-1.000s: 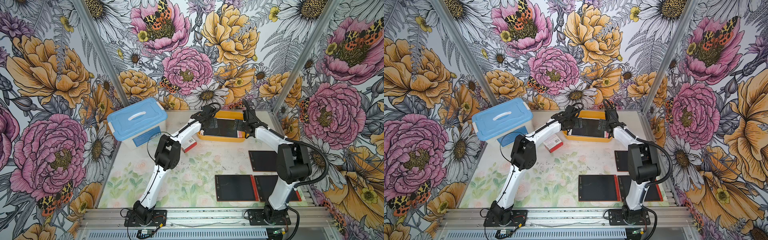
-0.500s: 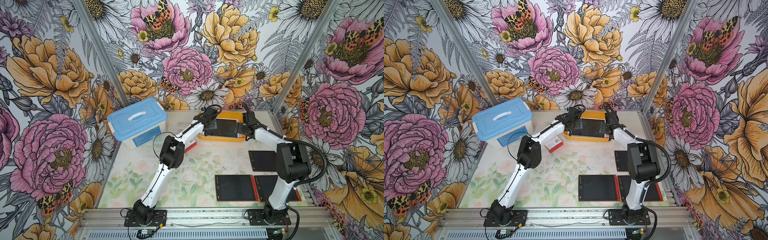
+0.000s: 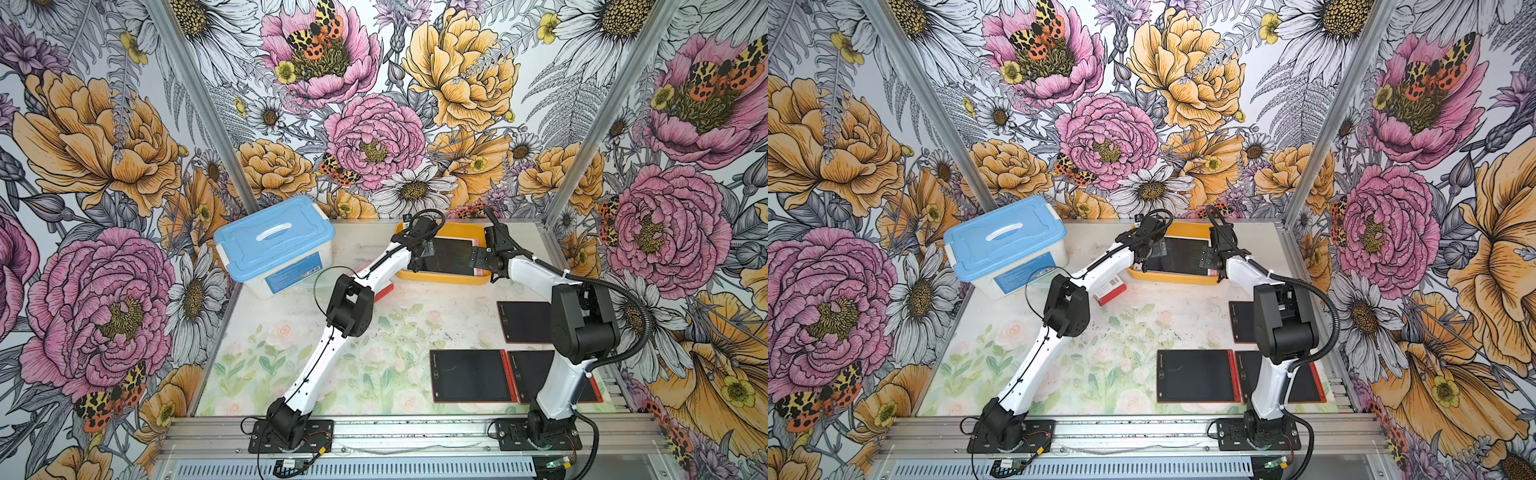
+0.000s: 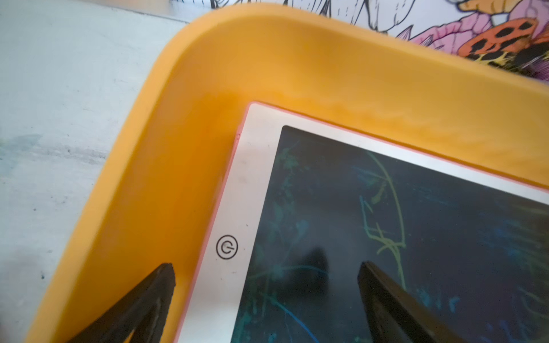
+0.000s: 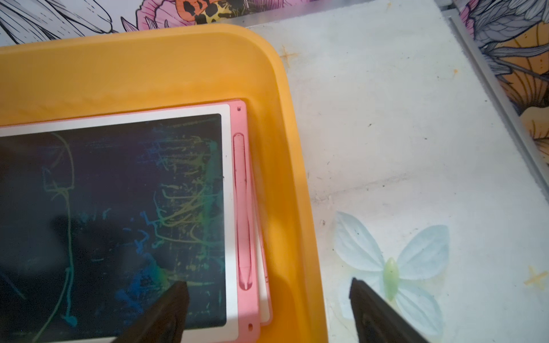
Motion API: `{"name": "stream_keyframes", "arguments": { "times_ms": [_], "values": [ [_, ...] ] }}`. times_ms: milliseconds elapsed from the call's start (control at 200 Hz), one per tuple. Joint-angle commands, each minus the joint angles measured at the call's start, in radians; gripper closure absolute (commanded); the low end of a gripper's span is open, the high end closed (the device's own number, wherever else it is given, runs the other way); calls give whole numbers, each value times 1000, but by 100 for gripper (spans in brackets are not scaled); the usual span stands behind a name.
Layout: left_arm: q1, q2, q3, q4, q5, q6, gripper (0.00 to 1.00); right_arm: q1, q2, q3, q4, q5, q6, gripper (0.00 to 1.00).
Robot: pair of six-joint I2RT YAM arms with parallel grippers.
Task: Take out the writing tablet from the storage box
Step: Pick up the writing tablet from the storage box.
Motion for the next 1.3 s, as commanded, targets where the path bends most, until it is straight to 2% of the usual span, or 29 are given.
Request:
{"name": "stream_keyframes", "arguments": {
  "times_ms": [0, 210, 550, 950, 1186, 1291],
  "values": [
    [25, 33, 12, -29, -13, -33, 1, -4, 17, -12, 2, 9, 18, 13],
    [28, 54, 32, -28, 48, -62, 1, -6, 25, -10, 3, 5, 19, 14],
    [53, 60, 73, 23, 319, -151, 1, -7, 62, 7, 3, -38, 35, 18],
    [61, -2, 41, 121, 468, -200, 1, -9, 67, 26, 6, -80, 63, 23],
    [62, -46, 22, 174, 538, -231, 1, -9, 65, 29, 5, -83, 71, 34],
    [60, -62, 13, 193, 563, -240, 1, -9, 70, 32, 5, -86, 77, 34]
  ]
}}
